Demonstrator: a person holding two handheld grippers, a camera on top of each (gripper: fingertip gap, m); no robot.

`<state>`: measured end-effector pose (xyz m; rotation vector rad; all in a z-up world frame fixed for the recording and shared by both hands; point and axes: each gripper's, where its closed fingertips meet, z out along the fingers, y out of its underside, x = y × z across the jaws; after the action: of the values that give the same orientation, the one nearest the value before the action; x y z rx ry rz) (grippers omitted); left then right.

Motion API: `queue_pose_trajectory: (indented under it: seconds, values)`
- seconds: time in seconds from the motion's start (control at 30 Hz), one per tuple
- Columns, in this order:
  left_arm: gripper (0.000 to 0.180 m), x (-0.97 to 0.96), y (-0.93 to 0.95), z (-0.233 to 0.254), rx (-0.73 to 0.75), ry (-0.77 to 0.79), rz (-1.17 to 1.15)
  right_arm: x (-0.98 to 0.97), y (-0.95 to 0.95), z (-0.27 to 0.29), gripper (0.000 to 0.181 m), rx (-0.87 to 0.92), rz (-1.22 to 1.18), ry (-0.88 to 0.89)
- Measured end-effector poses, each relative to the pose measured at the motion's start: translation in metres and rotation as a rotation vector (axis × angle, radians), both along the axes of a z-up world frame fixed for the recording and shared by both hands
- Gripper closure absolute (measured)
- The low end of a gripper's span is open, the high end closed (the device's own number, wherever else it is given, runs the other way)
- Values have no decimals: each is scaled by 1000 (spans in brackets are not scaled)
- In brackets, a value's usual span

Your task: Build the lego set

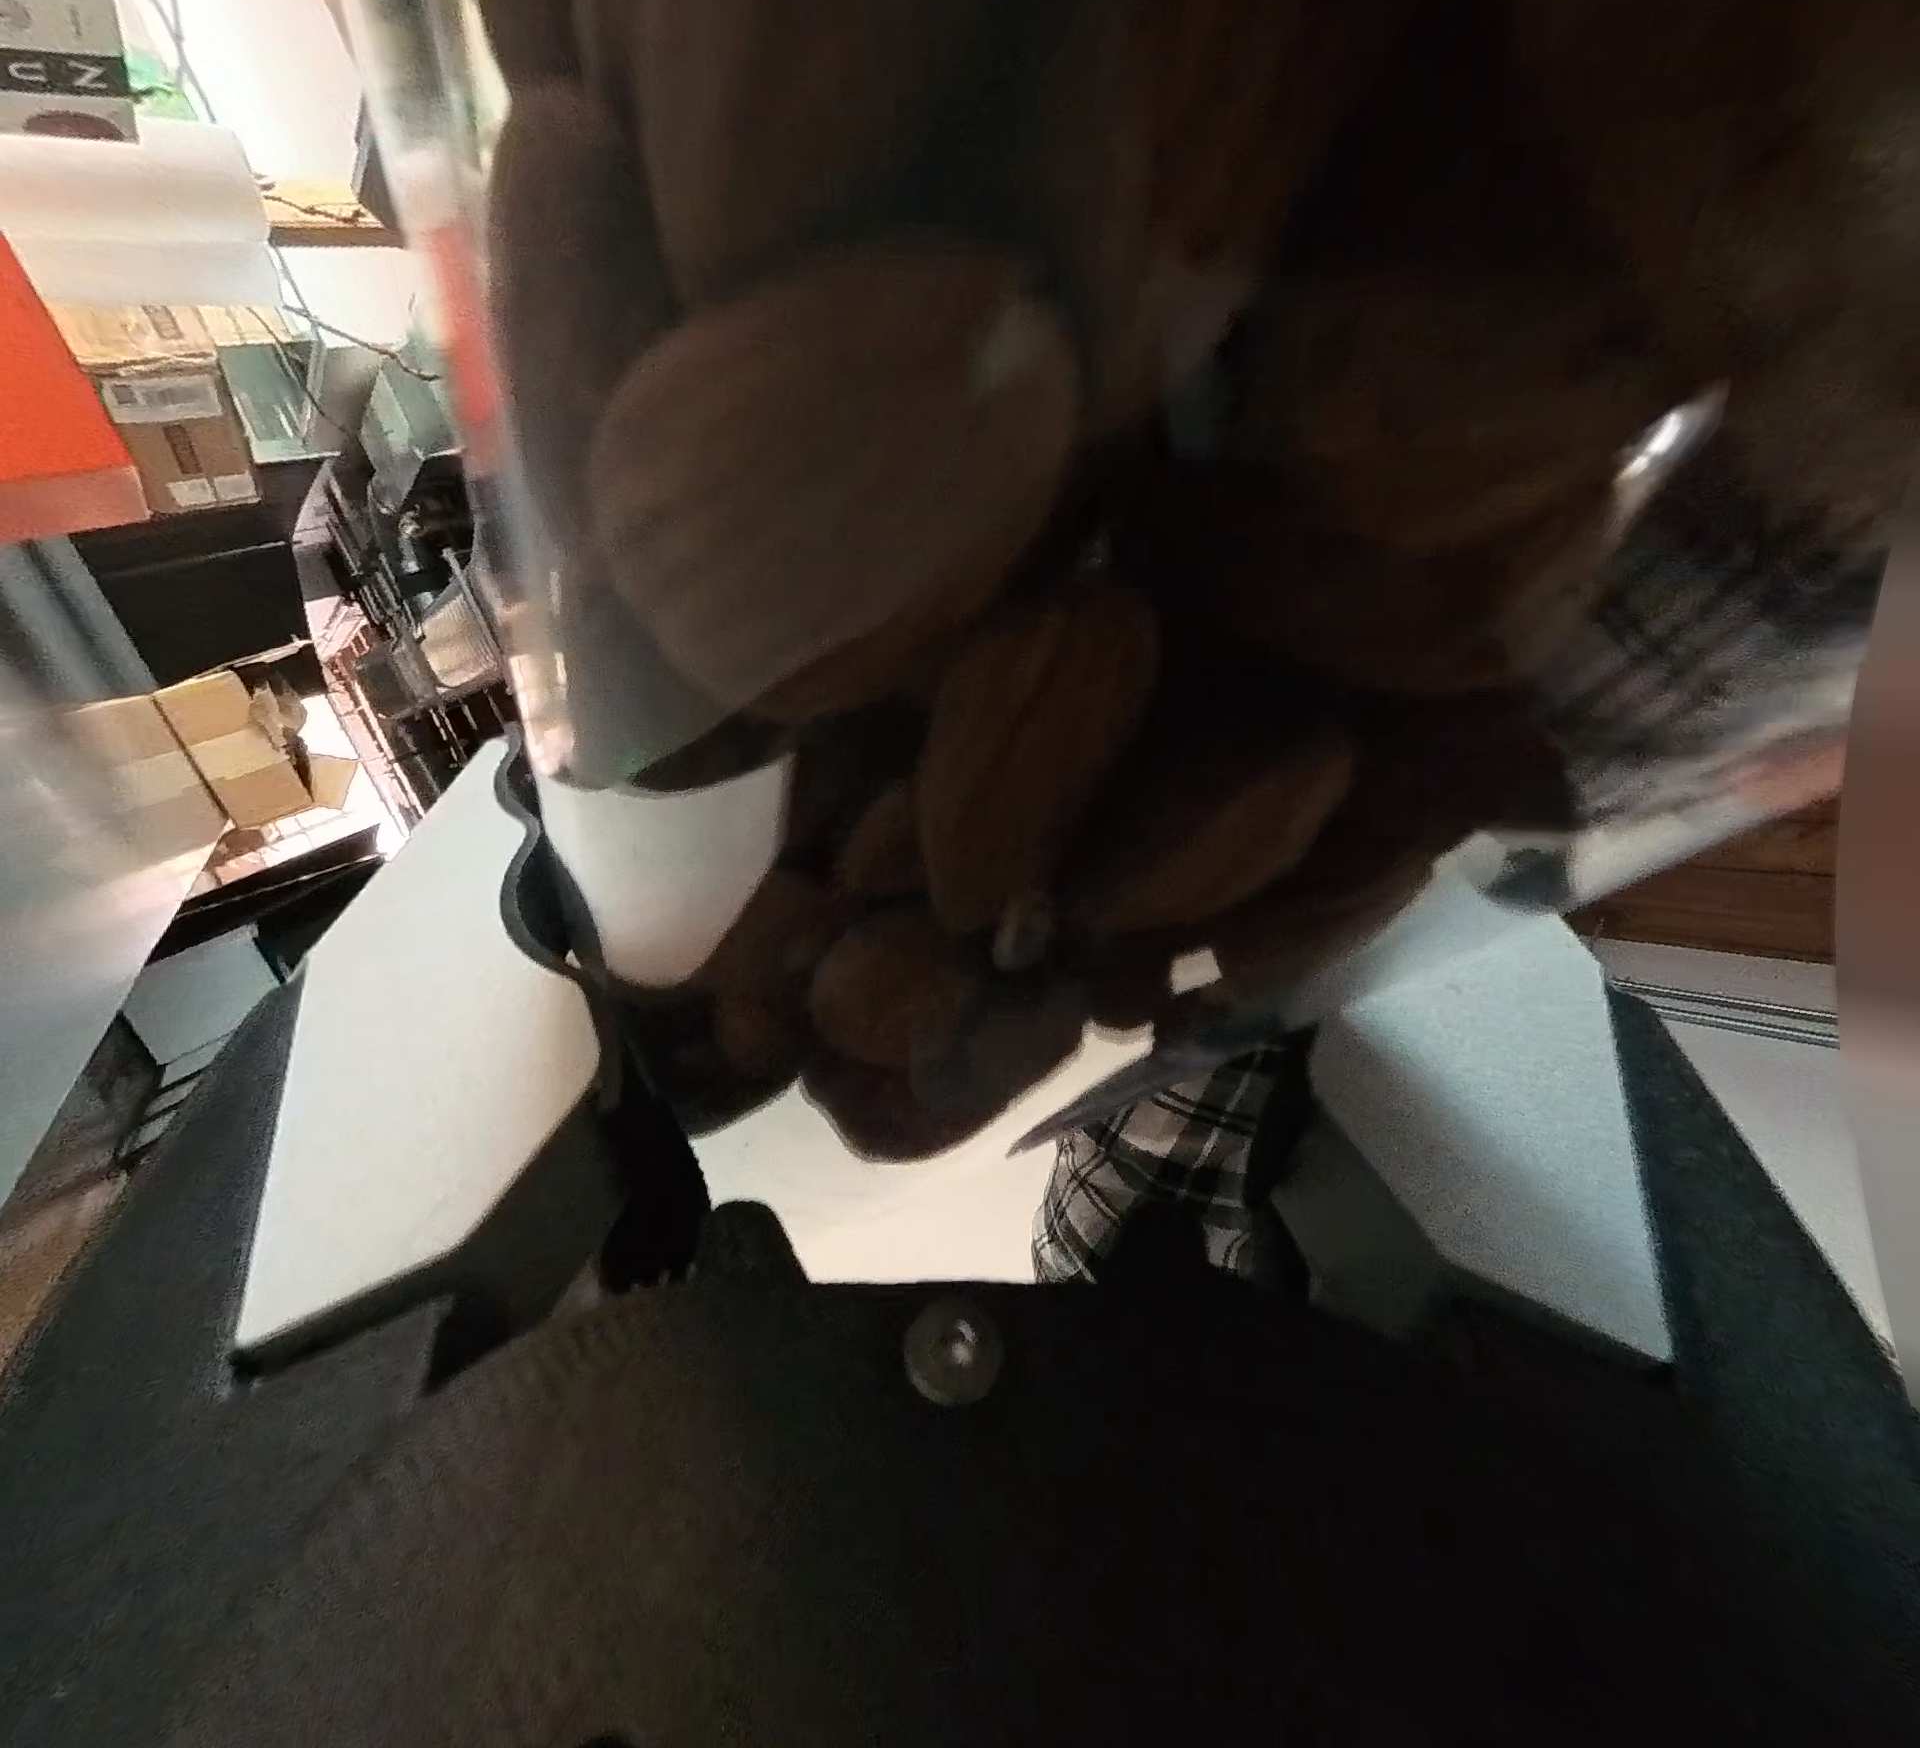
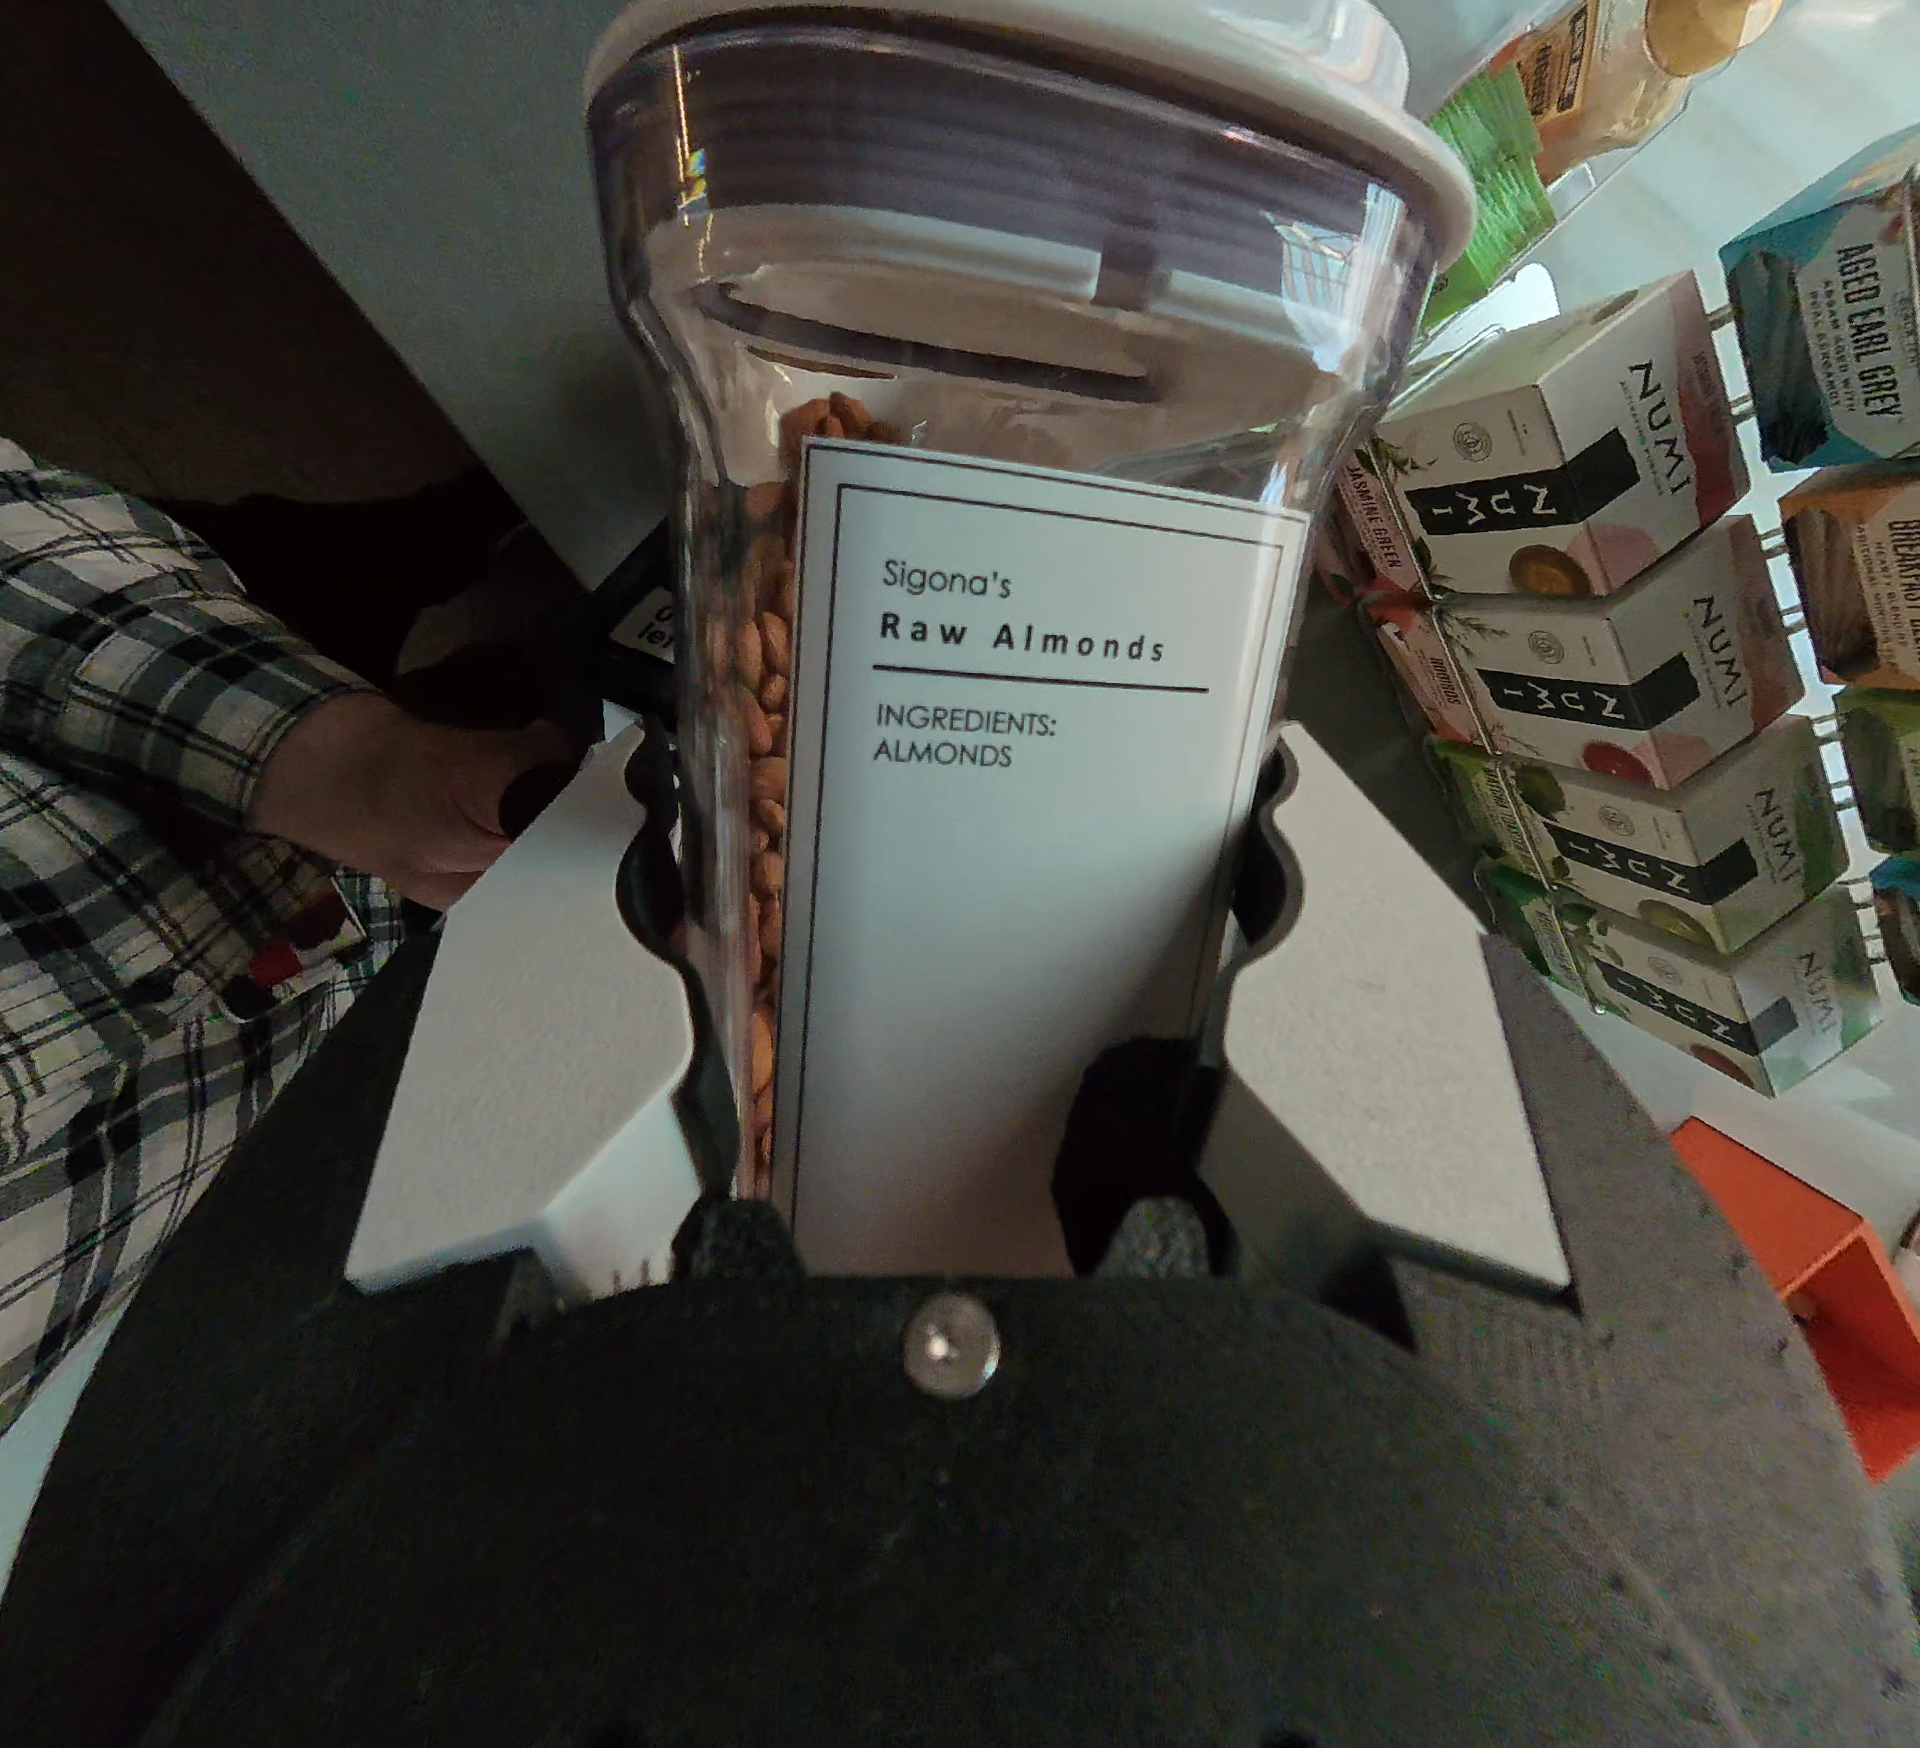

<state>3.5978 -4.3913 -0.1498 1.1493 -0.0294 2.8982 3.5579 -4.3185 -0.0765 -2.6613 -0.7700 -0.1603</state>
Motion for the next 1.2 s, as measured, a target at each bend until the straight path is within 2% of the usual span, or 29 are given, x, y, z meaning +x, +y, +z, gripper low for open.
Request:
queue_pose_trajectory:
  seconds: [1.2]
  values:
    - [33, -3, 3, -3, 15, -5, 10, -4, 0, -2, 72, 11, 15, -15]
